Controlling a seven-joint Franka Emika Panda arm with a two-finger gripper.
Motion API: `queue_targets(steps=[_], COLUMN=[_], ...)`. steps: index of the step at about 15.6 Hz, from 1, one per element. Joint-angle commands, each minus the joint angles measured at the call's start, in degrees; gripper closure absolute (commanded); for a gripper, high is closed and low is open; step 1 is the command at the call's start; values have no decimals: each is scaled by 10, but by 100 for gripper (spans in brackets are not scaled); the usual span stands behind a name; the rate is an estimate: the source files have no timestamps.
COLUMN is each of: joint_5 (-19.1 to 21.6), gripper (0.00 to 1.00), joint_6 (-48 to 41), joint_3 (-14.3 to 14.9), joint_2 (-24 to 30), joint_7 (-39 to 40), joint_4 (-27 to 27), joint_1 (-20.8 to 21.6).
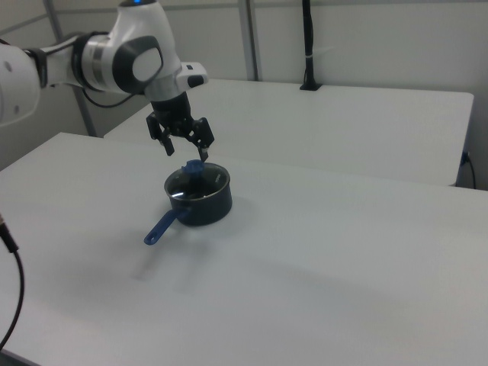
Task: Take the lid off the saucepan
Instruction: 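Move the open gripper over the blue lid knob and lower it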
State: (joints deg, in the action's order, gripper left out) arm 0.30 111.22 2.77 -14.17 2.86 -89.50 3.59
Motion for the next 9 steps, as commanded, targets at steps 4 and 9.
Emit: queue_targets(steps=[4,9], joint_5=[29,24], gripper=[0,0], joint_6=[114,138], joint_3=[4,4], joint_2=[-113,-141], joint_7=[-89,-105], joint_4=[71,71], joint_1=[48,68])
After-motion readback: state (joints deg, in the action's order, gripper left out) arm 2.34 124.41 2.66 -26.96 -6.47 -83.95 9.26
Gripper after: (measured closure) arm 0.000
